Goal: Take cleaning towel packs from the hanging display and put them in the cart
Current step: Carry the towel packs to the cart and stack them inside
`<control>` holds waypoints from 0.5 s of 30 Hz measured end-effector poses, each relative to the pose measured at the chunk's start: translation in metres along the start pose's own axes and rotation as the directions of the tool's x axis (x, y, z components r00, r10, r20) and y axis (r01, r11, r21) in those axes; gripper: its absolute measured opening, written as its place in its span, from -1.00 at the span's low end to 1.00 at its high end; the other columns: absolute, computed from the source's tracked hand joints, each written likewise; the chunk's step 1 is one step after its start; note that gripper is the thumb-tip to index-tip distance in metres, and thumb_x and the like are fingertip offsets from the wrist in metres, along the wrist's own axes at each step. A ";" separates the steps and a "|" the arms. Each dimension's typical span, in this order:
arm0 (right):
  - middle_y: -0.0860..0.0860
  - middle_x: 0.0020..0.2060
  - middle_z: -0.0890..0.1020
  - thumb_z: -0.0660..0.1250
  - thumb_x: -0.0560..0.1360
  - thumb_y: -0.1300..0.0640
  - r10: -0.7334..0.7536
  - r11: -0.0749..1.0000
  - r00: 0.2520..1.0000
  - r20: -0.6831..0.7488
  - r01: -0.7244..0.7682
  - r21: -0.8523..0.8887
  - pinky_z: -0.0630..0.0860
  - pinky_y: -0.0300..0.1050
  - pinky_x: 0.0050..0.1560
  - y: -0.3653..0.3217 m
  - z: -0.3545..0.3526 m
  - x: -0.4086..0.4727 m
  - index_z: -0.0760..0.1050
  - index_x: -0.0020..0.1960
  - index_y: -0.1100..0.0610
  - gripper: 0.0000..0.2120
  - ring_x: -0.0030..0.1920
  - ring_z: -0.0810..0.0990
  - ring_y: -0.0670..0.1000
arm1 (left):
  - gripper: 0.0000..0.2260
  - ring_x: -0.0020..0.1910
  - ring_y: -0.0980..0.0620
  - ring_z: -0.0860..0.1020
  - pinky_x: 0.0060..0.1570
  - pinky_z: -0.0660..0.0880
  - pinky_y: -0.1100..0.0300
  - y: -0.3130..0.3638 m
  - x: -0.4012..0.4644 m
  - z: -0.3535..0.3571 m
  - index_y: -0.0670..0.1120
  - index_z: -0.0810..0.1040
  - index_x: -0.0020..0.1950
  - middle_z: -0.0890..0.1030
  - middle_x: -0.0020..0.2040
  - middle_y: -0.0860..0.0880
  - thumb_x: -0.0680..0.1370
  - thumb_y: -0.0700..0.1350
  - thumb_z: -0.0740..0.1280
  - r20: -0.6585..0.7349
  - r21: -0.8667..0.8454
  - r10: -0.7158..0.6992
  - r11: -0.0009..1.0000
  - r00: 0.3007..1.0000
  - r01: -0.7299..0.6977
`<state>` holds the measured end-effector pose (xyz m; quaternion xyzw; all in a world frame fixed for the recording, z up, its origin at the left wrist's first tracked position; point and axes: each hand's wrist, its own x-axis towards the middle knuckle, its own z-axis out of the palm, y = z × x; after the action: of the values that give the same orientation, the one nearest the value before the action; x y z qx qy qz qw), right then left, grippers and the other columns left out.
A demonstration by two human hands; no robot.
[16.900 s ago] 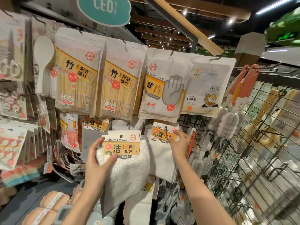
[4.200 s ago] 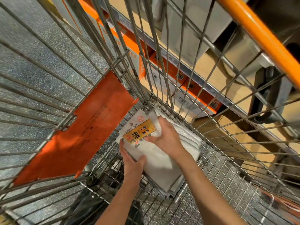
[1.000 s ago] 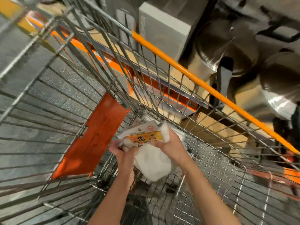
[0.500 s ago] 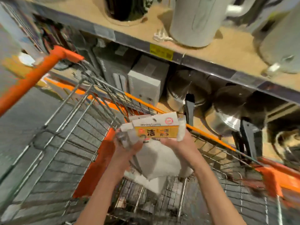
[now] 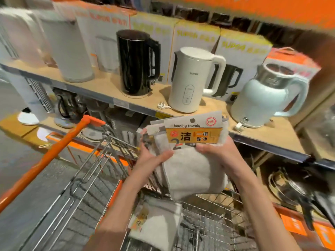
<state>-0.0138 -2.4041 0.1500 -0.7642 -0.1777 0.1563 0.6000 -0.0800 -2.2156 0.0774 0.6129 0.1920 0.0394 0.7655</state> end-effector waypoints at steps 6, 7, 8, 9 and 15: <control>-0.05 -0.04 0.69 0.55 0.07 0.01 -0.108 0.994 0.991 -0.079 0.109 0.015 0.60 -0.18 -0.06 -0.049 -0.019 -0.014 0.46 0.20 0.07 -0.28 -0.02 0.67 -0.03 | -0.34 -0.14 0.39 0.53 -0.29 0.39 0.61 0.051 -0.013 0.018 0.10 0.32 0.28 0.56 0.13 0.09 0.27 0.01 0.55 0.101 -0.033 0.162 0.987 0.982 -0.159; -0.04 -0.02 0.69 0.54 0.07 -0.01 -0.125 0.992 0.986 -0.112 0.128 0.017 0.60 -0.19 -0.06 -0.054 -0.022 -0.014 0.45 0.22 0.08 -0.26 -0.01 0.67 -0.02 | -0.19 -0.05 0.35 0.56 -0.22 0.42 0.58 0.057 -0.013 0.021 0.10 0.22 0.38 0.51 0.24 0.05 0.25 0.01 0.59 0.108 -0.051 0.230 0.973 0.967 -0.226; -0.02 0.00 0.68 0.54 0.09 -0.01 -0.139 0.990 0.980 -0.140 0.143 0.018 0.59 -0.19 -0.05 -0.057 -0.024 -0.013 0.43 0.24 0.07 -0.26 0.01 0.66 -0.01 | -0.16 0.02 0.32 0.56 -0.15 0.45 0.53 0.063 -0.015 0.024 0.14 0.16 0.39 0.46 0.28 0.06 0.26 -0.03 0.60 0.110 -0.072 0.303 0.952 0.947 -0.297; -0.01 0.04 0.66 0.54 0.10 -0.02 -0.145 0.989 0.977 -0.156 0.147 0.005 0.58 -0.16 0.00 -0.058 -0.025 -0.012 0.40 0.26 0.05 -0.24 0.05 0.65 0.00 | -0.22 0.07 0.30 0.56 -0.09 0.47 0.48 0.069 -0.019 0.027 0.21 0.16 0.34 0.44 0.28 0.09 0.29 -0.09 0.55 0.108 -0.092 0.381 0.924 0.918 -0.372; -0.07 0.17 0.54 0.54 0.16 -0.06 -0.071 0.988 0.991 -0.117 0.054 -0.143 0.49 0.04 0.25 -0.052 -0.024 -0.010 0.12 0.33 -0.02 -0.11 0.16 0.56 -0.08 | -0.25 0.13 0.15 0.57 0.05 0.54 0.24 0.099 -0.029 0.040 0.34 0.24 0.27 0.45 0.29 0.00 0.27 -0.09 0.57 0.156 -0.032 0.505 0.862 0.849 -0.507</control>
<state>-0.0160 -2.4178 0.2061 -0.8063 -0.1751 0.0780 0.5595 -0.0757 -2.2365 0.1859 0.6469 -0.0376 0.1892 0.7378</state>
